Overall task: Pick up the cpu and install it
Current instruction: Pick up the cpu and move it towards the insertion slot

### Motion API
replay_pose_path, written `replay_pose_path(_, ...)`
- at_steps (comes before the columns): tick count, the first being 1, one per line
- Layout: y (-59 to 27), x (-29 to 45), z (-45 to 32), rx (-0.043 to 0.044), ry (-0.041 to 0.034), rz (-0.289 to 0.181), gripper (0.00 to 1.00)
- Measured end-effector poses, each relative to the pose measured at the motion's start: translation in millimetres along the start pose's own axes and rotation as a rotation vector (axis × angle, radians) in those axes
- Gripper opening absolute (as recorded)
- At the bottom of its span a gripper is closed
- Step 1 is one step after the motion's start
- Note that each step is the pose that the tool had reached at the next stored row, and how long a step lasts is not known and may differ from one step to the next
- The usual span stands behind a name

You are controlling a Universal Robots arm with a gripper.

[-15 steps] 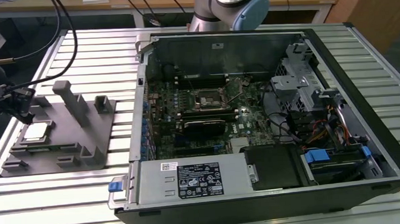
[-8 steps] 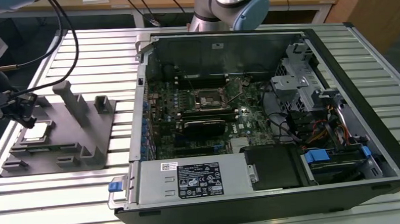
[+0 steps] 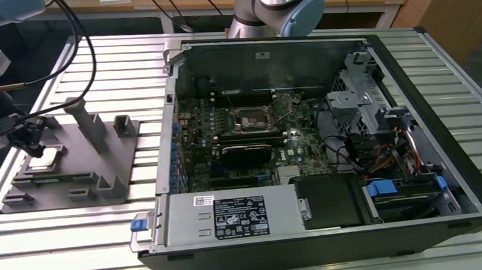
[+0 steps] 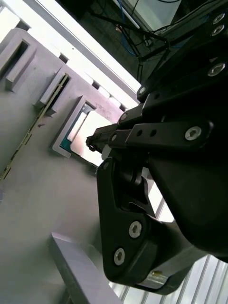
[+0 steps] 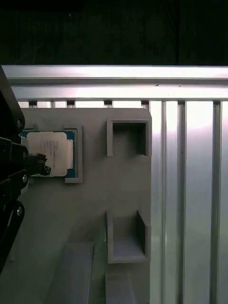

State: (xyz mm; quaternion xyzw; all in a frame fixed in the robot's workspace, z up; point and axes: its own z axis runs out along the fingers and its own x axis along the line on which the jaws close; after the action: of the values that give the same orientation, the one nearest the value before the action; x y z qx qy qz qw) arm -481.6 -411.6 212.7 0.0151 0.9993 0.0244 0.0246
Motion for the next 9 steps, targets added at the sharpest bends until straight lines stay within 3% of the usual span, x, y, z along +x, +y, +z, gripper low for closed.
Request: replay_pose_path(9,-0.1,3.1,12.7,0.0002,0.0034,0.000,0.11)
